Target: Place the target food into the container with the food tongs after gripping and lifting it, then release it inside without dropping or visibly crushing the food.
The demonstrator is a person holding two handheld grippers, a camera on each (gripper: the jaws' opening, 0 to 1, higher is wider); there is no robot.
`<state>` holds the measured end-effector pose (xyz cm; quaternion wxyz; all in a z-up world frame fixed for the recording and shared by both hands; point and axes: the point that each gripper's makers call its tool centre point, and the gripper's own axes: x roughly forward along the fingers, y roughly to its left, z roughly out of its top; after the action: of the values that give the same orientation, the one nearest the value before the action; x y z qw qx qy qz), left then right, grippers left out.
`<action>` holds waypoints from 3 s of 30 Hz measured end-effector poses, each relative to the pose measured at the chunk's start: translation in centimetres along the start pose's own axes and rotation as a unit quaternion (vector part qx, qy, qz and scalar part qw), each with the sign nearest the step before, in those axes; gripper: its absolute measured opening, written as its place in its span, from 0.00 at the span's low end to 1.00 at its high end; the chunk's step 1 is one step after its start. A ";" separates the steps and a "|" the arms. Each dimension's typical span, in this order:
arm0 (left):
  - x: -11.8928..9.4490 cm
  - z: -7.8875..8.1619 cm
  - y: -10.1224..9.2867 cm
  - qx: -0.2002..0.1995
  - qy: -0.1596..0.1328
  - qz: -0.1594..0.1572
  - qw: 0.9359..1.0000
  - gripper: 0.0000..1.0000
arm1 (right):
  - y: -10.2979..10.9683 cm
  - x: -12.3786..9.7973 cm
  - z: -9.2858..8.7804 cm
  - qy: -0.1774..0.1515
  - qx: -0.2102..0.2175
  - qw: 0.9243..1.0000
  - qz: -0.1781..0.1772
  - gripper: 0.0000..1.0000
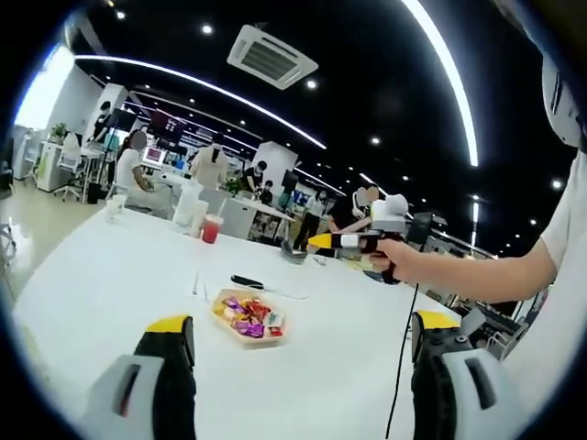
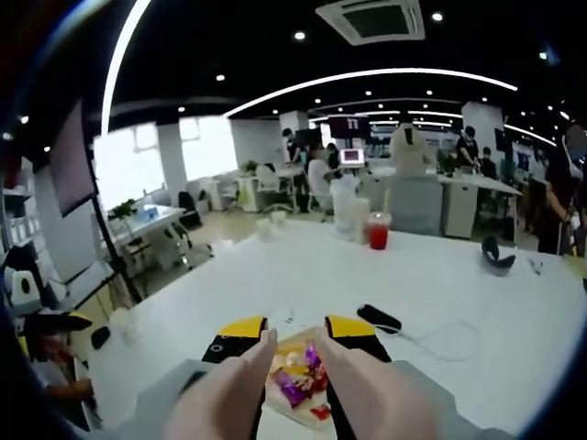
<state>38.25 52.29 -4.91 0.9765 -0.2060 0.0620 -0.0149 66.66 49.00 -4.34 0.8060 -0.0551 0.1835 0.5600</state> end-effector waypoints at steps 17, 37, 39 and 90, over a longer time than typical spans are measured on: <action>2.0 0.3 -1.7 -0.004 0.005 -0.030 1.000 0.99 | -0.1 -2.7 1.3 -0.024 0.003 1.000 0.011 0.24; 3.0 0.4 -4.5 -0.044 0.011 -0.085 0.995 0.99 | 1.3 -5.1 0.8 -0.048 0.030 0.998 0.023 0.24; 3.1 0.4 -4.7 -0.044 0.011 -0.088 0.995 0.99 | 1.7 -5.5 0.8 -0.053 0.033 0.998 0.024 0.24; 5.8 2.8 -9.9 -0.029 0.029 -0.198 0.979 0.99 | 3.1 -10.6 2.7 -0.115 0.057 0.991 0.034 0.24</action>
<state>44.34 44.08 0.95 0.9456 -0.2421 0.0491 -0.2118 61.24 41.53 2.35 0.8039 0.0624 0.1231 0.5786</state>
